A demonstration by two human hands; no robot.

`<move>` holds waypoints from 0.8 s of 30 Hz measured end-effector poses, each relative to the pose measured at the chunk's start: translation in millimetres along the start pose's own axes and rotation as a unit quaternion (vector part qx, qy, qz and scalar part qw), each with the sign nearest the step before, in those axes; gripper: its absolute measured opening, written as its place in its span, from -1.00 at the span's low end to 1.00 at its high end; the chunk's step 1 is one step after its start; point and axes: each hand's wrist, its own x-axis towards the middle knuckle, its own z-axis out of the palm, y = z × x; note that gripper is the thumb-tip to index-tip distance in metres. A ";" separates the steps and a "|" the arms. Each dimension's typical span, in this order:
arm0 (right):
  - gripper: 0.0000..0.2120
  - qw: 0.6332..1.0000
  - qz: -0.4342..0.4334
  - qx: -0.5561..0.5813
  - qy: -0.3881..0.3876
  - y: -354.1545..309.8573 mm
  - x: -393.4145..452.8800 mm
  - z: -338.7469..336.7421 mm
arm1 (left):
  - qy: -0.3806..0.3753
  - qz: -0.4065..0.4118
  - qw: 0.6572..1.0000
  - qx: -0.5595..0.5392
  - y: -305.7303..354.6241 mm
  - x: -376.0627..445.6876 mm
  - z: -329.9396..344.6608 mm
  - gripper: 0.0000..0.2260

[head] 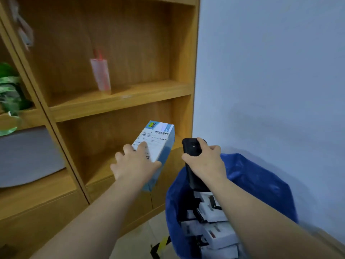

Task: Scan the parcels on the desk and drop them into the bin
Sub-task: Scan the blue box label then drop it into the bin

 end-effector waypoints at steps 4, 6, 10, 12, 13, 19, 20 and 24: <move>-0.28 0.998 0.056 -0.004 0.024 30.0 36.8 -6.6 | -0.053 0.050 0.997 0.010 38.6 36.2 27.5 -0.30; -0.28 0.995 0.086 -0.009 0.043 49.1 53.4 -13.4 | -0.064 0.096 0.993 0.020 61.7 54.0 46.5 -0.30; -0.32 0.982 0.164 -0.017 0.094 88.9 83.3 -29.5 | -0.110 0.192 0.975 0.026 116.5 82.3 94.5 -0.26; -0.32 0.971 0.204 -0.023 0.124 107.8 95.3 -35.8 | -0.139 0.240 0.960 0.022 140.2 93.2 121.6 -0.25; -0.33 0.964 0.225 -0.027 0.139 116.9 100.8 -37.6 | -0.153 0.266 0.952 0.022 150.2 98.9 136.0 -0.26; -0.27 0.914 0.344 -0.044 0.211 165.1 120.5 -26.8 | -0.219 0.399 0.889 0.055 192.6 128.1 215.2 -0.24; -0.27 0.904 0.364 -0.043 0.221 173.2 121.8 -22.3 | -0.226 0.418 0.877 0.064 197.6 131.7 227.2 -0.23; -0.24 0.874 0.426 -0.039 0.228 207.6 121.2 3.9 | -0.239 0.469 0.845 0.099 208.9 139.1 276.6 -0.22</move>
